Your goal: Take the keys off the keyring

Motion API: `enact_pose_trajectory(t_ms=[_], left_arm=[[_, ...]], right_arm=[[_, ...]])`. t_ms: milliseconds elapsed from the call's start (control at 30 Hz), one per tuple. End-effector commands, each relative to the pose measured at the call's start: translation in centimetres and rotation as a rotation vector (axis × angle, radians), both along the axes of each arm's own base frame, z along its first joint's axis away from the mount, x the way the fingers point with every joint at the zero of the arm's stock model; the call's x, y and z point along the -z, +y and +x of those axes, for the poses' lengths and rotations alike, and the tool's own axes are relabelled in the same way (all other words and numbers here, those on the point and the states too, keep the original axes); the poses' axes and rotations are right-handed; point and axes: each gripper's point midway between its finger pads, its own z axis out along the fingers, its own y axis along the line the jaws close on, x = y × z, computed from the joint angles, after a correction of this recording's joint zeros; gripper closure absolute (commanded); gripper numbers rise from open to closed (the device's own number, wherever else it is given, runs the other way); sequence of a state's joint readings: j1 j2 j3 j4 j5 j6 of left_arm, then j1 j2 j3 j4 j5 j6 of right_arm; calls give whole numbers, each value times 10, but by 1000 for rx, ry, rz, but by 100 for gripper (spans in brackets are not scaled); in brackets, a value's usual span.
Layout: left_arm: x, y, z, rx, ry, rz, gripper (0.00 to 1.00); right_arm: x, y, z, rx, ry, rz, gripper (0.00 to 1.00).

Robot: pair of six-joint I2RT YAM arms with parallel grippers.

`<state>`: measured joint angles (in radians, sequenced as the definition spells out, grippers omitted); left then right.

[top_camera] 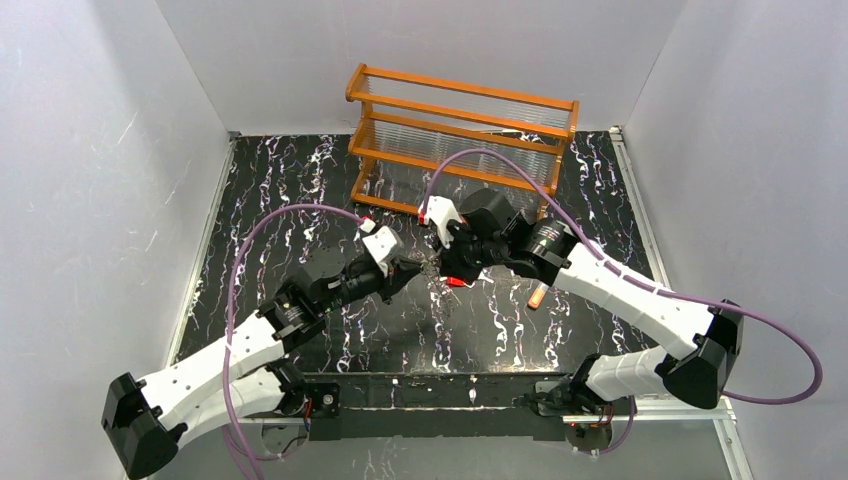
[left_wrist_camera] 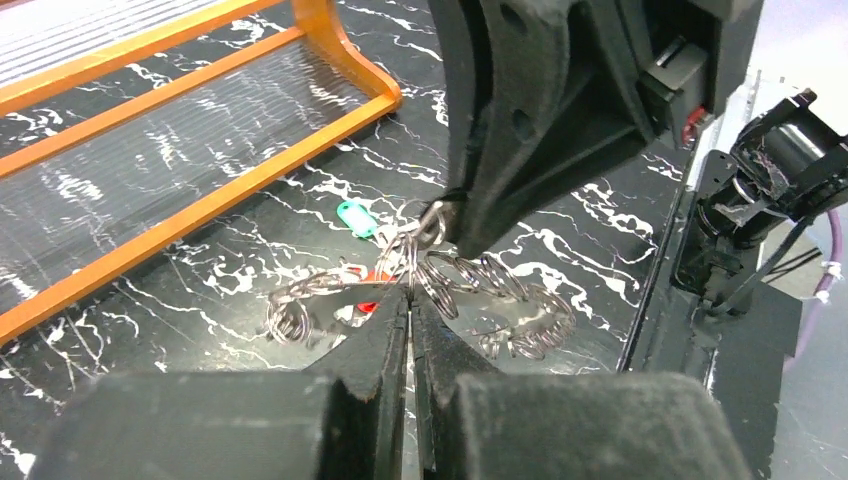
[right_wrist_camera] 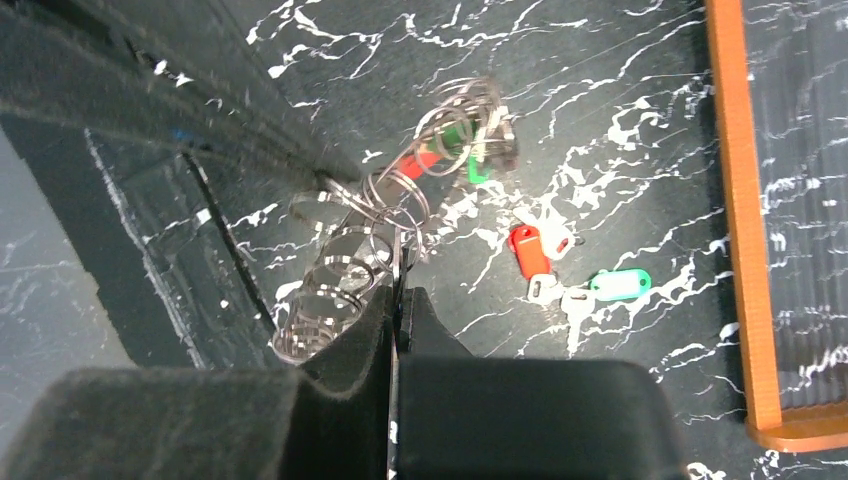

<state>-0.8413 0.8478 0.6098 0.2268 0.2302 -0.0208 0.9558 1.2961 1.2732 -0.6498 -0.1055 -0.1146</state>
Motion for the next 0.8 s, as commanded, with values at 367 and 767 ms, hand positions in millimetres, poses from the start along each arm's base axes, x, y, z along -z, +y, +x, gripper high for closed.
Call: enact_pose_trajectory(t_ms=[367, 767], left_arm=[[-26, -2, -14, 89, -118, -35, 100], [-40, 16, -2, -28, -174, -45, 100]], right_arm=[[-47, 11, -24, -164, -43, 169, 99], [-9, -17, 11, 6, -116, -14, 99]])
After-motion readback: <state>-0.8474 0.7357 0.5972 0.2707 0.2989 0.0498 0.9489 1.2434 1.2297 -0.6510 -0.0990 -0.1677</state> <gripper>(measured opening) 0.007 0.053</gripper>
